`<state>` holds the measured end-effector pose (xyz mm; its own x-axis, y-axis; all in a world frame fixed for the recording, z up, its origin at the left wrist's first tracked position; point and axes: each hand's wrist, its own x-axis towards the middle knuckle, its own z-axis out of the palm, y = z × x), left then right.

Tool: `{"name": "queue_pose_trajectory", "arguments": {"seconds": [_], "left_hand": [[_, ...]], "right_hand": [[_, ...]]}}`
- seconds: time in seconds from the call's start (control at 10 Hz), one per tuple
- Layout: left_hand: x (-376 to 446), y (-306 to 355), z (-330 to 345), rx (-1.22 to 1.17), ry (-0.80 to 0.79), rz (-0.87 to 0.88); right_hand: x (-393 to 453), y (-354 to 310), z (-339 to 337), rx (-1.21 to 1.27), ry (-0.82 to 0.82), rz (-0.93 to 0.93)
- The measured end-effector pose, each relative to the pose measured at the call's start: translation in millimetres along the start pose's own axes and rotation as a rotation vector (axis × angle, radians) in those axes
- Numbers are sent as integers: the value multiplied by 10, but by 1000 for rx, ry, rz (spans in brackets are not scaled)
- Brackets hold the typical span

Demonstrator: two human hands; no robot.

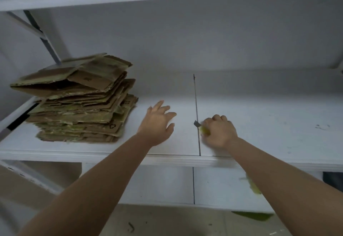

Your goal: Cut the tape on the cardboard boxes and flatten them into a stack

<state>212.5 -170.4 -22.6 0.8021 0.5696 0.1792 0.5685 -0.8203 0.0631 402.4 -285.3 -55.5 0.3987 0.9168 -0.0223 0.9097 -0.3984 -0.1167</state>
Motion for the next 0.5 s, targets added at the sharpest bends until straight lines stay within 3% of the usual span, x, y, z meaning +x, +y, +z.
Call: {"name": "queue_pose_trajectory", "arguments": {"seconds": [0.3, 0.5], "left_hand": [[-201, 76, -103, -111, 4, -105], [-645, 2, -344, -199, 96, -113]], "right_hand": [[-168, -176, -135, 91, 13, 17], [-399, -565, -346, 55, 65, -55]]}}
